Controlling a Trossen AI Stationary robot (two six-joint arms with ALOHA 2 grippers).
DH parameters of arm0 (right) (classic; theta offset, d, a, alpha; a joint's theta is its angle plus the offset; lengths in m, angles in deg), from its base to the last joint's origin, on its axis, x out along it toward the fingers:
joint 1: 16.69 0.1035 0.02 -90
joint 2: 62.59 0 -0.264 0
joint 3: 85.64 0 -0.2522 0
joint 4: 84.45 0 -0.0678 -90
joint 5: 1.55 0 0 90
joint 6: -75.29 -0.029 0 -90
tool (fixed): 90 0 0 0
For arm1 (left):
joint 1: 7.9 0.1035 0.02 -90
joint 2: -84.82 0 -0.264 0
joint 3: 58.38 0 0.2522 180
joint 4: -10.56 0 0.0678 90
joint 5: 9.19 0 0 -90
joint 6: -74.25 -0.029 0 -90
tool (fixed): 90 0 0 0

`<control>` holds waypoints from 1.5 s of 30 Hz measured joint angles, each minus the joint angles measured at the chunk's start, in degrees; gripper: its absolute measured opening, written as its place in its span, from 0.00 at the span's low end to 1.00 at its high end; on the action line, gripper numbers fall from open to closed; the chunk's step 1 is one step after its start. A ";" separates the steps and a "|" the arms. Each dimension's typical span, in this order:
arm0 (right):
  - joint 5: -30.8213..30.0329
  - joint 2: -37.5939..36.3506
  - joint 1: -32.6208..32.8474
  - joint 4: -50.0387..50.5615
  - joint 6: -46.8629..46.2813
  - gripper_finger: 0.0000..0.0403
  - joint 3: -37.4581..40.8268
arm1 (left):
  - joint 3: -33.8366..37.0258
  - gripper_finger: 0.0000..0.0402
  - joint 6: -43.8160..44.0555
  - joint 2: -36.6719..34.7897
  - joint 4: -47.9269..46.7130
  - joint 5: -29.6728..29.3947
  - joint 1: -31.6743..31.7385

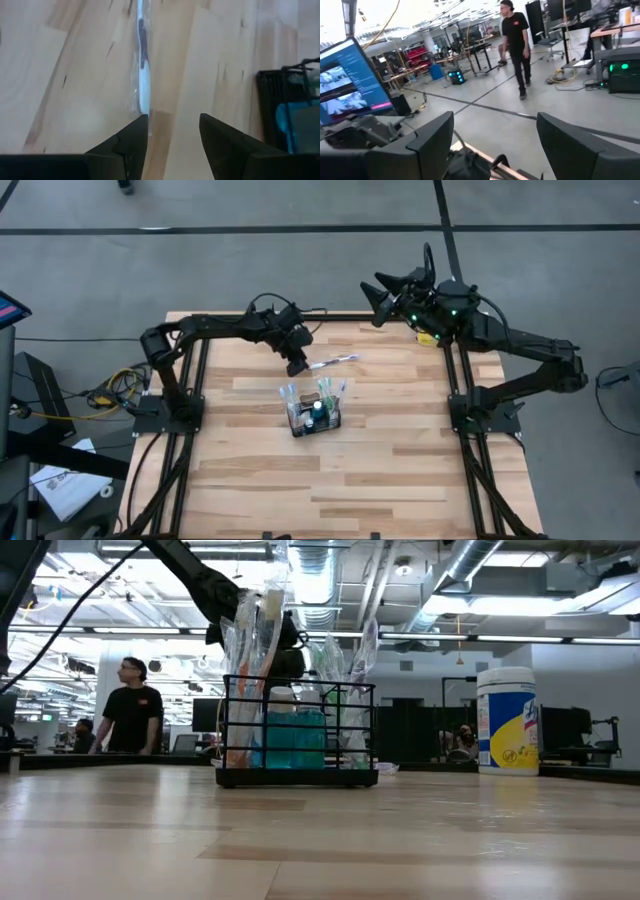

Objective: Pick & Place toothbrushing station
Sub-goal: Put the purple toothbrush into the mesh organizer

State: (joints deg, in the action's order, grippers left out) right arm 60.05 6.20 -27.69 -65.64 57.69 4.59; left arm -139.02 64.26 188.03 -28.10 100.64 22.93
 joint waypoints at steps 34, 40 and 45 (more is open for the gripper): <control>20.43 -0.28 -9.77 -0.66 0.73 0.68 0.00 | -1.88 0.47 -1.81 11.18 7.19 -3.39 -1.60; 21.91 -0.28 -9.80 -1.04 1.05 0.68 0.00 | -4.13 0.46 -2.03 14.61 9.33 -2.89 -1.61; 21.94 -0.28 -9.80 -1.22 1.07 0.68 0.00 | -4.86 0.32 -1.95 16.16 9.52 -3.29 -1.66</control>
State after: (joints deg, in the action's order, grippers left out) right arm 81.99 5.92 -37.49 -66.85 58.76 4.59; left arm -143.89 62.32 204.19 -18.58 97.35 21.27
